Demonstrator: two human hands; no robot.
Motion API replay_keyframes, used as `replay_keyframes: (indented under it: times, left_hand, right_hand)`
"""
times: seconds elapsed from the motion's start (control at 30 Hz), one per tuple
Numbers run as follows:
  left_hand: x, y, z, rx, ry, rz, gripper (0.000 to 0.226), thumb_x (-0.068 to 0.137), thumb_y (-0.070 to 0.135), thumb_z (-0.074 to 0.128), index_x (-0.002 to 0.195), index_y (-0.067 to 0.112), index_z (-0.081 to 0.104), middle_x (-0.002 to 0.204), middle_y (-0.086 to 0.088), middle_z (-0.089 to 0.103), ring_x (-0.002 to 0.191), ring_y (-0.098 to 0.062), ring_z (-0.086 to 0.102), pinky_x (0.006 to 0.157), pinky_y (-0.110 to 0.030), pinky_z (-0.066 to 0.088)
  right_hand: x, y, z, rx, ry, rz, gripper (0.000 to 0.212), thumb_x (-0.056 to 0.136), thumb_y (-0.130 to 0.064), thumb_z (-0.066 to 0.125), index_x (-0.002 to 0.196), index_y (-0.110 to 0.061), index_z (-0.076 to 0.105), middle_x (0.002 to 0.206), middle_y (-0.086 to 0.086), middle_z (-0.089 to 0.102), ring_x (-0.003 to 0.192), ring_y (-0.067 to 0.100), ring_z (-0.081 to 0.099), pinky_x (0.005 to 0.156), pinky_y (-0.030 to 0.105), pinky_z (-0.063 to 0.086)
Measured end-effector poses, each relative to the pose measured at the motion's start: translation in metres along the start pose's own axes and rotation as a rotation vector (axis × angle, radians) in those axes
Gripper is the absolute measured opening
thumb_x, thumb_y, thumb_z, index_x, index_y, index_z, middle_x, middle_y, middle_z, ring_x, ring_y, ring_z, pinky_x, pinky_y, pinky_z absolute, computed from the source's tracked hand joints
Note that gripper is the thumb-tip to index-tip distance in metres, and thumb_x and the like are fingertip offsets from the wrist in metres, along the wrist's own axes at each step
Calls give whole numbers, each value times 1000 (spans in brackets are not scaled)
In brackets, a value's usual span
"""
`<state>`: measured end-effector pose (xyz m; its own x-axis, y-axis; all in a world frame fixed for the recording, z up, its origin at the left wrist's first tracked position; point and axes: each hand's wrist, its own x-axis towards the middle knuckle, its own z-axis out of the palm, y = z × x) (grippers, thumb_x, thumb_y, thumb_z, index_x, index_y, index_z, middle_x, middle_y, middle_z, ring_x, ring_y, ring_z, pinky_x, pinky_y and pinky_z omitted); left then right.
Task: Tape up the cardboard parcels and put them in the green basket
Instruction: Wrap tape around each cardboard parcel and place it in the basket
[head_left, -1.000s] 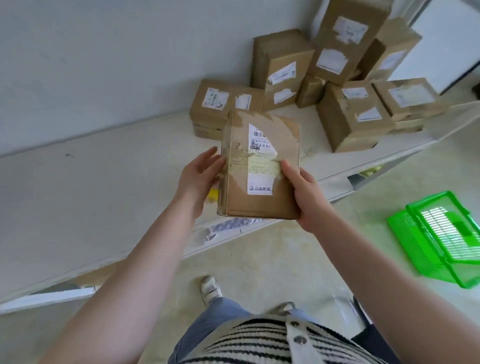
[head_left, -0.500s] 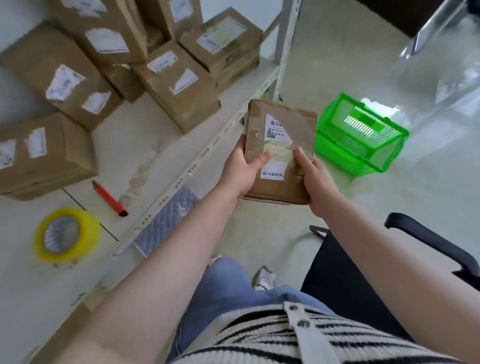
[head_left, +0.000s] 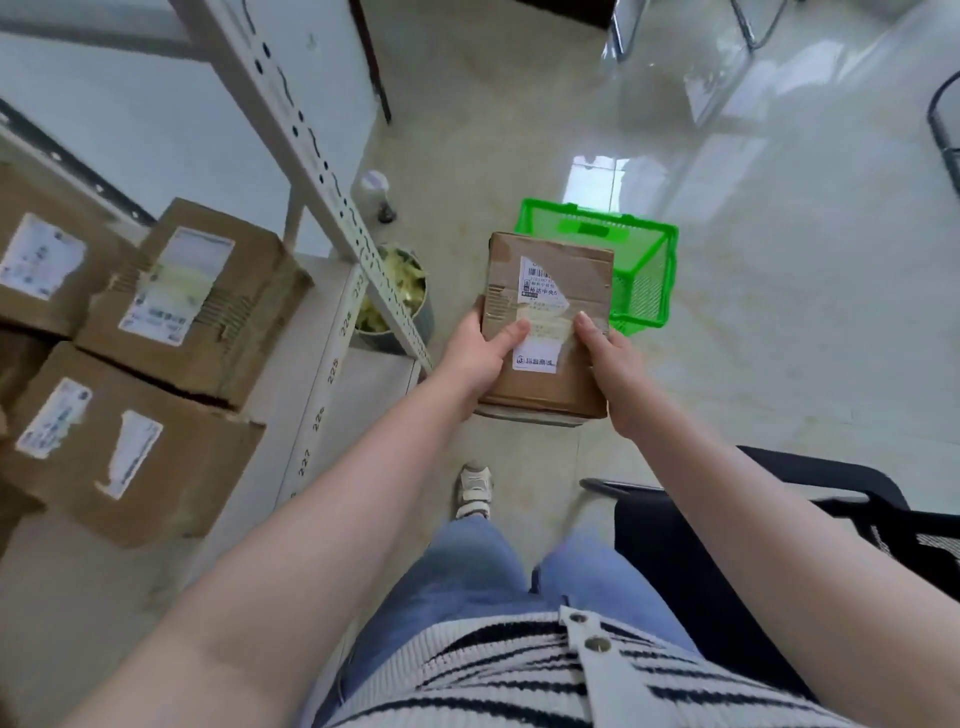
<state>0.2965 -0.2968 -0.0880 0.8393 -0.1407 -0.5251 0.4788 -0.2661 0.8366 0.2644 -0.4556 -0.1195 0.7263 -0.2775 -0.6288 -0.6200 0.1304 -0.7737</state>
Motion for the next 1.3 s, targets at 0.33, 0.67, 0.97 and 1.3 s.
replay_keyframes:
  times: [0.33, 0.67, 0.97, 1.3]
  left_hand:
    - [154, 69, 43, 22, -169, -84, 38, 97, 23, 63, 132, 12, 55, 121, -5, 66, 88, -10, 64, 63, -10, 50]
    - [338, 104, 92, 53, -150, -247, 32, 95, 17, 64, 126, 12, 57, 129, -12, 64, 105, -21, 64, 93, -30, 52]
    - [501, 23, 149, 200, -187, -353, 49, 90, 17, 71, 135, 12, 53, 130, -7, 64, 119, -24, 60, 106, -41, 45]
    - [683, -145, 179, 338, -125, -381, 40, 89, 18, 72, 126, 11, 58, 124, -7, 67, 113, -25, 62, 100, -36, 48]
  right_hand:
    - [123, -74, -29, 21, 119, 95, 45, 97, -42, 54, 128, -10, 60, 124, 8, 64, 112, 24, 61, 101, 38, 48]
    - [310, -130, -58, -196, 73, 175, 48, 97, -45, 53, 130, -11, 59, 133, 12, 56, 121, 30, 54, 106, 44, 42]
    - [472, -68, -69, -225, 114, 244, 23, 97, -26, 58, 116, -13, 63, 115, 8, 69, 105, 25, 64, 98, 44, 49]
    - [674, 86, -33, -141, 118, 297, 26, 96, -16, 59, 121, -7, 62, 116, 13, 68, 102, 26, 64, 95, 40, 50]
